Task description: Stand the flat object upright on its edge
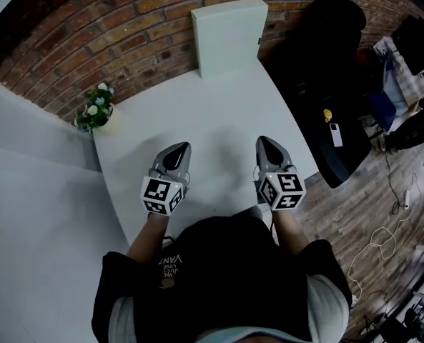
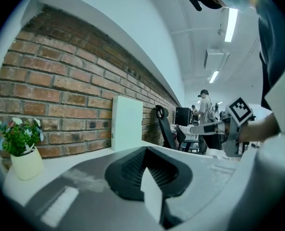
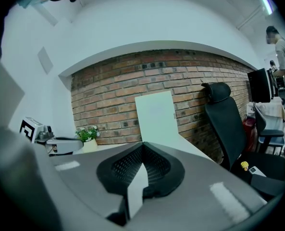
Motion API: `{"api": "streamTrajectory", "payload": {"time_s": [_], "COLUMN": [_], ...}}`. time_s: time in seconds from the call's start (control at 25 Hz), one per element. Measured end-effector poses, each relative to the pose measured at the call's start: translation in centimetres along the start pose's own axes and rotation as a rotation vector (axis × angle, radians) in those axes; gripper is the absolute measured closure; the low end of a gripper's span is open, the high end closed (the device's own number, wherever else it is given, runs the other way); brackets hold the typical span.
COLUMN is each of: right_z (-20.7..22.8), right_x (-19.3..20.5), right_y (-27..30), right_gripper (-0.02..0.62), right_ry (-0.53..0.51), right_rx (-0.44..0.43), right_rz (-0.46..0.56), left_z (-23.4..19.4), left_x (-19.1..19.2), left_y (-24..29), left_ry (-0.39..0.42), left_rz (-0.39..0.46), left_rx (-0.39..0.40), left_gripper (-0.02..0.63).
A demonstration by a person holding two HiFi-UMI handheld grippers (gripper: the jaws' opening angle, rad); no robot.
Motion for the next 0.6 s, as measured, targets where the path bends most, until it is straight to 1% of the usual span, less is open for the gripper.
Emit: {"api": "streamTrajectory", "payload": {"time_s": [0.6], "right_z": [-0.09], "right_x": [0.24], "right_y": [0.03], "right_gripper": [0.598], "right_ry": [-0.002], "right_rx": [-0.002], "right_rz": [-0.013], "left_z": [-0.08], "left_x": [0.04], "left_y": [0.01], "left_ry": [-0.008], "left_rz": [-0.001], "left_rx": [0.002], "left_gripper": [0.606]}}
Point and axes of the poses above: the fingertips, and each gripper's own axes: y forward along the fingers, z to its right, x out of its underside, the point moved 8 cm from there along -y, backward along the fingers, and after that the axes turned 6 degrees about z, right-handed, at the moved point
